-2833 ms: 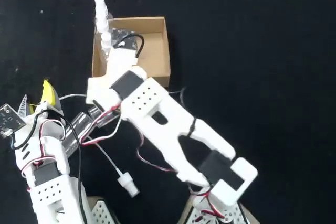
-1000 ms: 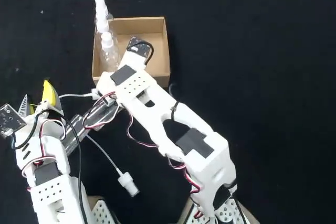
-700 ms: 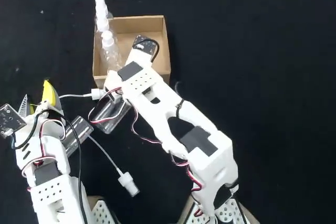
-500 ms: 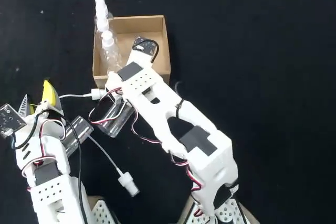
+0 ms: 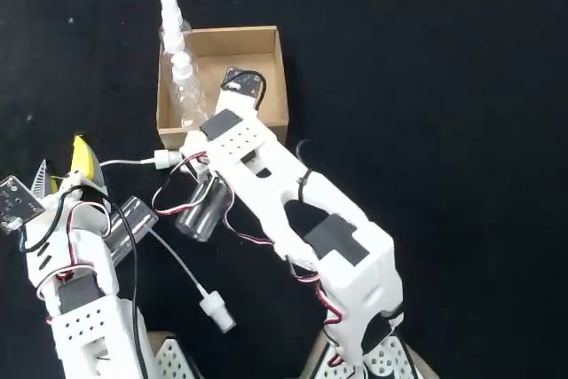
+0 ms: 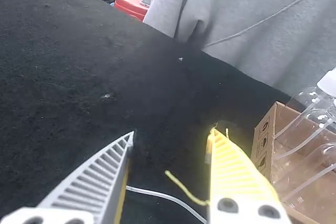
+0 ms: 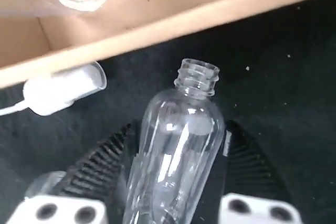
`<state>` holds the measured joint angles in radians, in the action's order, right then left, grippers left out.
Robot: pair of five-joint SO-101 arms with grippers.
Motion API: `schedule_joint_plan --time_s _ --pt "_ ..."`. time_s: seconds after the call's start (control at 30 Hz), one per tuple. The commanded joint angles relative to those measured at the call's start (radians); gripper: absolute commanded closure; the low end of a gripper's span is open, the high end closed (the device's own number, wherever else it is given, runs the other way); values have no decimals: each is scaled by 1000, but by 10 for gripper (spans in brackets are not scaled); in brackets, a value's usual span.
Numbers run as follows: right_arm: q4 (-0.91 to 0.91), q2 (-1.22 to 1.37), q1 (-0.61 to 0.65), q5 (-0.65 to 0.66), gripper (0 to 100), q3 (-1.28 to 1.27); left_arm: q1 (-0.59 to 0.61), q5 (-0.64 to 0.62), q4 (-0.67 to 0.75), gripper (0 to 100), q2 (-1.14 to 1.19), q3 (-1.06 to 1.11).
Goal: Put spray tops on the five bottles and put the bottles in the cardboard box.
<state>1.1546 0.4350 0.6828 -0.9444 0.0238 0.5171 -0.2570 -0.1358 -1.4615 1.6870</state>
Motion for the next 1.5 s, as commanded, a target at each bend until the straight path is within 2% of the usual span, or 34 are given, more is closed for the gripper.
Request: schedule_joint_plan --time_s 0.0,0.43,0.63,0.87,1.1,1.47 --pt "46 -8 -29 38 797 -30 2 11 6 792 -15 12" --pt "319 -10 -31 318 797 61 2 11 5 792 -15 13" --pt "365 -10 -34 453 793 56 2 11 3 791 -15 13" --pt "368 -12 -110 710 796 59 2 11 3 791 -15 13" --pt "417 -102 -115 787 796 21 2 11 3 791 -15 13" --pt "361 -254 -130 876 796 -119 4 11 2 791 -15 13"
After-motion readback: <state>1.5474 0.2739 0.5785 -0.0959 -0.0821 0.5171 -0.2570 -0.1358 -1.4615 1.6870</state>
